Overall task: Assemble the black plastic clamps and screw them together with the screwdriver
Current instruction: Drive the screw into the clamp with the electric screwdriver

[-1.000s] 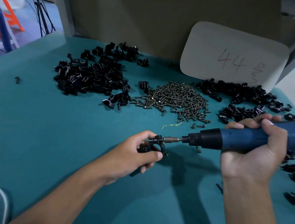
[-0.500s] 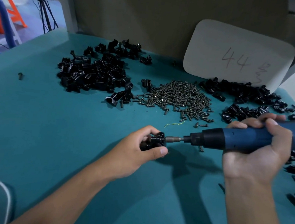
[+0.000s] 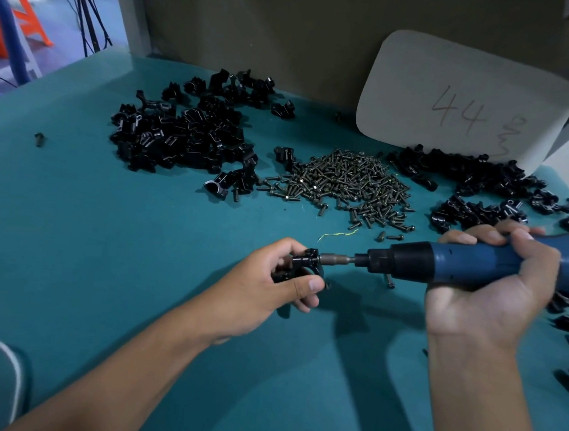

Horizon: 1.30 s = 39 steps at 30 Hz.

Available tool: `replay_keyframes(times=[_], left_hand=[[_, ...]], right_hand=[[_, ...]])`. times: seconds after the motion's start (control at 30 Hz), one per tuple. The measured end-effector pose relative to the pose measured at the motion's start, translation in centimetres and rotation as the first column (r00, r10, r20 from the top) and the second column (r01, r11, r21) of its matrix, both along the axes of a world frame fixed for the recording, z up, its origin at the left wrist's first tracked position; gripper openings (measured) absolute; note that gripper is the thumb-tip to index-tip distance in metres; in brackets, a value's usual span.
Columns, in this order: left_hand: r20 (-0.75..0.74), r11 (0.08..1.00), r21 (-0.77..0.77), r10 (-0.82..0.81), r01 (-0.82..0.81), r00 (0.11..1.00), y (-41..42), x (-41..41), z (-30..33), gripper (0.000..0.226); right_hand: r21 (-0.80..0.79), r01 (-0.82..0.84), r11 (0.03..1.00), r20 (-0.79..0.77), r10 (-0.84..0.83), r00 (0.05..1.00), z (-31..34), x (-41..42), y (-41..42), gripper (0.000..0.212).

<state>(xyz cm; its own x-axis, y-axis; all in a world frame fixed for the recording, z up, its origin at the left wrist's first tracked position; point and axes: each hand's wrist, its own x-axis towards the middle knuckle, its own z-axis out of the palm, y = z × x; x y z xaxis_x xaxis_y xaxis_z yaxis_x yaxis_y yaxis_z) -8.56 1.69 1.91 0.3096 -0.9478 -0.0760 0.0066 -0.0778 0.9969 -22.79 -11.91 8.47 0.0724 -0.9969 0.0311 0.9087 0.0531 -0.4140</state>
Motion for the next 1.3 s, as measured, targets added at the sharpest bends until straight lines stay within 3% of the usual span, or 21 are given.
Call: replay_keyframes(times=[0.13, 0.4, 1.0, 1.13, 1.3], left_hand=[[-0.009, 1.000, 0.010, 0.012, -0.012, 1.000, 0.0, -0.1, -0.1, 0.023], [0.030, 1.000, 0.017, -0.009, 0.009, 1.000, 0.0, 0.0, -0.3, 0.021], [0.008, 1.000, 0.016, -0.006, 0.006, 1.000, 0.1, 0.1, -0.2, 0.022], [-0.043, 0.999, 0.027, -0.034, 0.035, 0.999, 0.0, 0.1, -0.5, 0.020], [-0.214, 0.994, 0.032, -0.097, 0.107, 0.972, -0.1, 0.1, -0.6, 0.032]], right_hand=[[-0.062, -0.117, 0.991, -0.044, 0.114, 0.993, -0.6, -1.9, 0.0, 0.019], [-0.081, -0.098, 0.992, -0.111, 0.089, 0.990, -0.3, -1.3, -0.7, 0.018], [-0.069, -0.118, 0.991, -0.091, 0.111, 0.990, -0.8, -0.9, -0.5, 0.020], [-0.088, -0.127, 0.988, -0.095, 0.118, 0.988, -0.7, -1.1, -0.4, 0.019], [-0.105, -0.175, 0.979, -0.101, 0.164, 0.981, -0.3, -1.4, -0.6, 0.023]])
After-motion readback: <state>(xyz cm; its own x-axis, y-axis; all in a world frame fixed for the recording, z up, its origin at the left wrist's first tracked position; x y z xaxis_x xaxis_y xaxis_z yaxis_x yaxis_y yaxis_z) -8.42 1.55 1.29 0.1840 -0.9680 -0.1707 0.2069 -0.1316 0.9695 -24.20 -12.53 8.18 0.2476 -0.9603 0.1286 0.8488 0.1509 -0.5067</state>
